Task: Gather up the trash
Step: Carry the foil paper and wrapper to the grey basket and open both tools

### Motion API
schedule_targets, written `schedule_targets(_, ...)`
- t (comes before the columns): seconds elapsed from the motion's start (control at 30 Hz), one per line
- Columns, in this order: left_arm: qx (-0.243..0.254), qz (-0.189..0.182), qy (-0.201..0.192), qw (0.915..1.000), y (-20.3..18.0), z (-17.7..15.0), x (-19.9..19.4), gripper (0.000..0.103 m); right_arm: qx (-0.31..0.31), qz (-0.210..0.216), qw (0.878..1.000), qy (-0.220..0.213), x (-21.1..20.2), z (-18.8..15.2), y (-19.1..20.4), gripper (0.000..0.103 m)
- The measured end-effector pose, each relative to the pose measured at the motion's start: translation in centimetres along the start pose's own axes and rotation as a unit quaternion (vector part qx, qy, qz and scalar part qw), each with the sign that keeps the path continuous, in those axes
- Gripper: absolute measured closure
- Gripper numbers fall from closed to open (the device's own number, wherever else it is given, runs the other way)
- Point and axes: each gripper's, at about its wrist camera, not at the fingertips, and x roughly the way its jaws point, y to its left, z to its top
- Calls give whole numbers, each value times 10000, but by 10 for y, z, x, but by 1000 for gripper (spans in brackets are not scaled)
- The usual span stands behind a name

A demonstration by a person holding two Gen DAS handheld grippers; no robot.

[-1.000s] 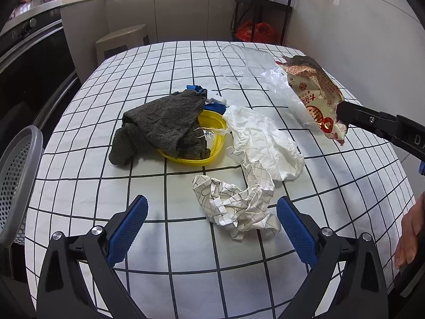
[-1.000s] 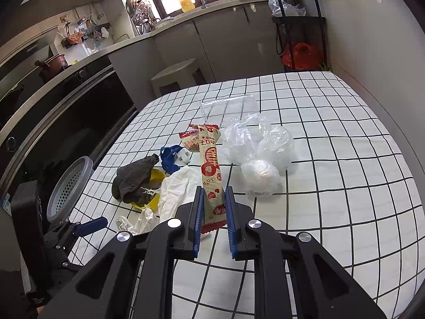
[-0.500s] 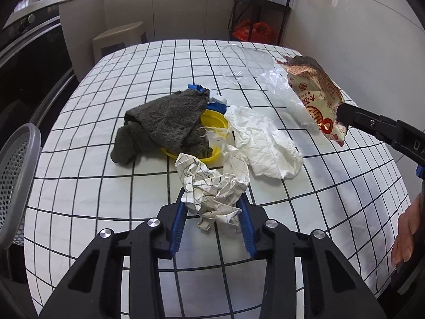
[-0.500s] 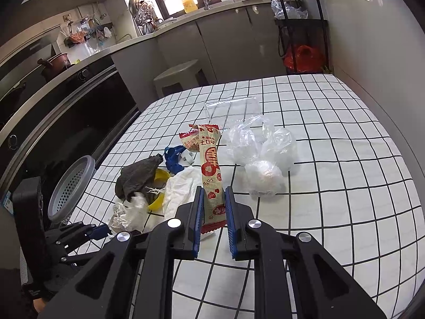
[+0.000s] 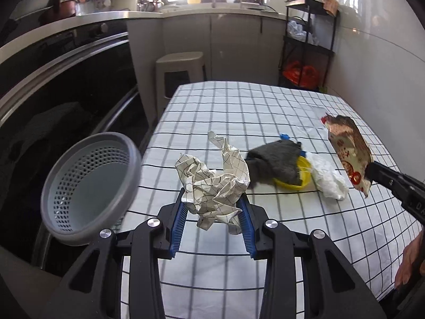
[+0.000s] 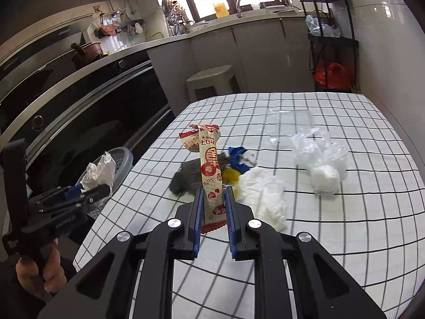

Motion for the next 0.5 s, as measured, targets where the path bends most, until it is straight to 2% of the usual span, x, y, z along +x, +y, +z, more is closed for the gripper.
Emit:
schedule_targets(0.33, -378, 939, -252, 9945, 119, 15, -17, 67, -254, 783, 9964, 199, 51, 11, 112, 87)
schedule_targets(0.5, -808, 1082, -190, 9907, 166, 9, -10, 67, -528, 979, 9933, 317, 79, 25, 161, 87)
